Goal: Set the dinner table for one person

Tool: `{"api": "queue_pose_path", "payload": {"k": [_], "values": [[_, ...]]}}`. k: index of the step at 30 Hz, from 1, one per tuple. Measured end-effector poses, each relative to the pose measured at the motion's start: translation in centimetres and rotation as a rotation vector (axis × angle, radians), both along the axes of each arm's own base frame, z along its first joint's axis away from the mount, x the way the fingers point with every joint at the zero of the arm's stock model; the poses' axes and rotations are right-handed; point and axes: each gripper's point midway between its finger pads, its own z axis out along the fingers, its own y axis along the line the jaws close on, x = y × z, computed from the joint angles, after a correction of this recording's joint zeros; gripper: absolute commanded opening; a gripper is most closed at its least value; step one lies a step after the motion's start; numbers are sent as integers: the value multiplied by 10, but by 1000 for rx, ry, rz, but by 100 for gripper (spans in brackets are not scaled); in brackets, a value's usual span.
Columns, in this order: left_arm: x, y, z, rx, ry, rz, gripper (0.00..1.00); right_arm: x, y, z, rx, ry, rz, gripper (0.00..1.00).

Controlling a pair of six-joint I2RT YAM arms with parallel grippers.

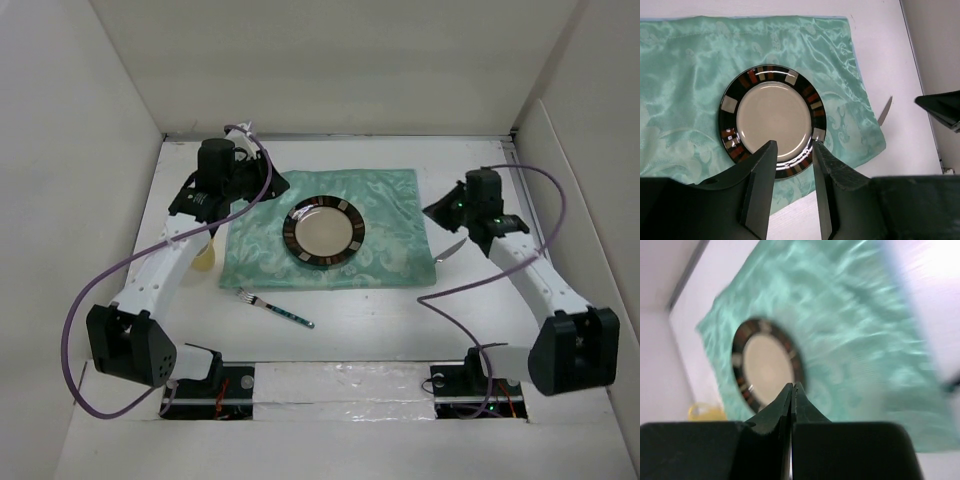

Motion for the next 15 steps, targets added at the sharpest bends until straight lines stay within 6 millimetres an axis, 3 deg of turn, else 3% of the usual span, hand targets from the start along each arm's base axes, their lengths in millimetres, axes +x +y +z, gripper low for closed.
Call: {"api": "queue_pose_path", "payload": {"k": [2, 3, 6, 10, 15], "values": [[-4, 0, -4, 1, 11, -6, 31, -12, -37, -6, -54, 23, -110, 5], [-7, 0, -6, 0, 17, -10, 31, -19, -49, -14, -78, 57, -147, 22], [-11, 0, -12, 1, 34, -18, 32, -43, -66, -55, -151, 210, -181, 43], [-16, -3, -18, -6, 51, -38, 32, -63, -72, -95, -203, 376, -179, 49], [-24, -5, -27, -15, 77, -61, 32, -67, -75, -119, -224, 458, -182, 52]]}}
